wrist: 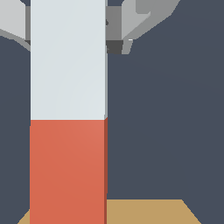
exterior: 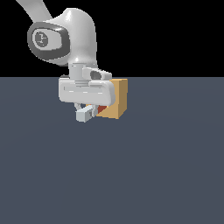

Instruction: Insert the peg into the horizontal hole in a box.

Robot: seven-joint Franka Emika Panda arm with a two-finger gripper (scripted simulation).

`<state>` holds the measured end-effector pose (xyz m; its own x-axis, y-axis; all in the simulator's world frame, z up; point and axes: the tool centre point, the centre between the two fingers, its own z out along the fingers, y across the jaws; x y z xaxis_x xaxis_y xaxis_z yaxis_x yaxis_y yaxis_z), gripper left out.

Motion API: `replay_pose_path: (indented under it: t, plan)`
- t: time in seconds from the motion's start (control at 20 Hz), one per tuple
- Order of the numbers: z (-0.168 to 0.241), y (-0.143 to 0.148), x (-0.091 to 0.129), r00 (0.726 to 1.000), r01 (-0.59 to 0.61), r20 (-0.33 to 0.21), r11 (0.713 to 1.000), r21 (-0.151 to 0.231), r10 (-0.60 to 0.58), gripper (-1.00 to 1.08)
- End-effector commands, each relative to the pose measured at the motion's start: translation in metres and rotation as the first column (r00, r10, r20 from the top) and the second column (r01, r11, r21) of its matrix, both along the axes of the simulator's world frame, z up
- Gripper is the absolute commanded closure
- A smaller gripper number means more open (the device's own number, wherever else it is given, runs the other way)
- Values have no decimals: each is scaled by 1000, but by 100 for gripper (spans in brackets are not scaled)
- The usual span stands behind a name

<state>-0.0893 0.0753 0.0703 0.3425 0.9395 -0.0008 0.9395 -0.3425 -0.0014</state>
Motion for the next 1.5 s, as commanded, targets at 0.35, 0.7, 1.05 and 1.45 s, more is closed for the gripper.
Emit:
replay_pose_path:
  t: [0.35, 0.7, 1.05, 1.45]
  plan:
    - [2, 5, 2, 1000, -2, 1, 1000, 0, 2, 108]
    - [2, 5, 3, 1000, -3, 1, 1000, 1, 3, 108]
    - [2, 29, 11, 1000, -3, 1, 1000, 1, 3, 108]
    - [2, 80, 28, 1000, -3, 2, 1000, 1, 3, 108]
